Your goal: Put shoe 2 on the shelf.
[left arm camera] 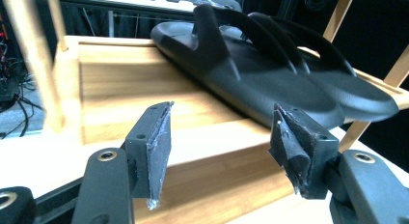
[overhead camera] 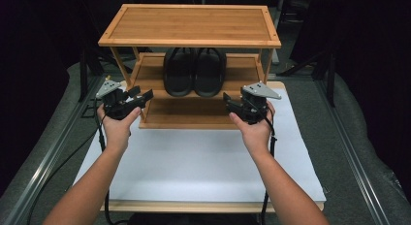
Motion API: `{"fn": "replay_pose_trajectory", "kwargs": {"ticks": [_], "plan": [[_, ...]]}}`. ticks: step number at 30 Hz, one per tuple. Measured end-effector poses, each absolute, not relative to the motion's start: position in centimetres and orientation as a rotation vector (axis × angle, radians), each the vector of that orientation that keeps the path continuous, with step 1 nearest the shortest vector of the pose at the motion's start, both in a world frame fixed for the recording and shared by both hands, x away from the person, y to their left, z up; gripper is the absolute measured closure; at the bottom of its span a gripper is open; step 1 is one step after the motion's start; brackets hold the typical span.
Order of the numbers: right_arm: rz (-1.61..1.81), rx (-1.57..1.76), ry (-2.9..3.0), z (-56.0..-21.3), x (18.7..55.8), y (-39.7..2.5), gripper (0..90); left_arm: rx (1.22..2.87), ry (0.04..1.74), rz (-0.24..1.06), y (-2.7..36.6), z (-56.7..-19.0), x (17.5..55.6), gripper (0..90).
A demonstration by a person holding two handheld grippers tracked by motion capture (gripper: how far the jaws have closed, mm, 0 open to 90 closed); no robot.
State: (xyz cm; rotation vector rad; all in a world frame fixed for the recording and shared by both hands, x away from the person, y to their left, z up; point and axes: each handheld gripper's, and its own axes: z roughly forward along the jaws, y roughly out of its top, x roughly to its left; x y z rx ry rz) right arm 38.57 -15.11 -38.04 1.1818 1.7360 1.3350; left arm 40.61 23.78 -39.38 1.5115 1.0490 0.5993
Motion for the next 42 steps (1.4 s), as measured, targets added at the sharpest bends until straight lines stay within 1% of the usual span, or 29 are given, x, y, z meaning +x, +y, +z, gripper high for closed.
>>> {"fn": "replay_pose_trajectory", "kwargs": {"ticks": [5, 9, 12, 14, 15, 19, 20, 22, 25, 27, 28, 30, 33, 35, 42], "plan": [[1.264, 1.164, 1.742, -39.1, 37.2, -16.3, 35.6, 1.517, 1.056, 0.609, 24.8, -39.9, 39.6, 39.3], [1.228, 1.145, 1.743, -39.7, 36.1, -17.0, 35.5, 1.53, 1.067, 0.611, 25.6, -41.1, 38.5, 39.1], [1.171, 1.146, 1.761, -41.2, 34.4, -18.2, 35.5, 1.543, 1.073, 0.618, 26.0, -42.1, 37.7, 38.4], [1.138, 1.153, 1.749, -41.5, 34.1, -18.3, 35.5, 1.549, 1.08, 0.619, 26.3, -42.8, 37.2, 38.2], [1.141, 1.152, 1.744, -42.4, 33.3, -18.9, 35.4, 1.564, 1.083, 0.625, 26.6, -43.3, 36.9, 37.7], [1.111, 1.168, 1.759, -43.5, 32.4, -19.6, 35.4, 1.58, 1.089, 0.646, 27.2, -44.1, 36.3, 37.2], [1.105, 1.19, 1.761, -44.5, 31.8, -20.2, 35.4, 1.596, 1.095, 0.657, 27.6, -44.7, 35.8, 37.0], [1.106, 1.197, 1.752, -44.9, 31.6, -20.3, 35.5, 1.608, 1.099, 0.662, 27.9, -45.2, 35.6, 36.9], [1.074, 1.249, 1.758, -46.8, 30.9, -21.4, 35.4, 1.646, 1.125, 0.658, 28.6, -47.0, 35.0, 36.9], [1.062, 1.268, 1.754, -47.1, 30.8, -21.5, 35.5, 1.658, 1.131, 0.657, 28.8, -47.5, 34.9, 36.8], [1.057, 1.278, 1.749, -48.1, 30.6, -22.0, 35.4, 1.672, 1.141, 0.645, 29.1, -48.2, 34.8, 36.4], [1.054, 1.284, 1.761, -48.4, 30.5, -22.1, 35.5, 1.673, 1.145, 0.64, 29.3, -48.6, 34.7, 36.0], [1.031, 1.316, 1.749, -49.6, 30.5, -22.9, 35.5, 1.686, 1.143, 0.64, 29.6, -49.4, 34.7, 34.8], [1.027, 1.318, 1.746, -49.8, 30.6, -23.1, 35.6, 1.682, 1.145, 0.639, 29.7, -49.7, 34.8, 34.7], [0.979, 1.368, 1.775, -51.6, 31.1, -24.1, 35.6, 1.731, 1.205, 0.651, 30.7, -51.4, 35.9, 33.0]]}}
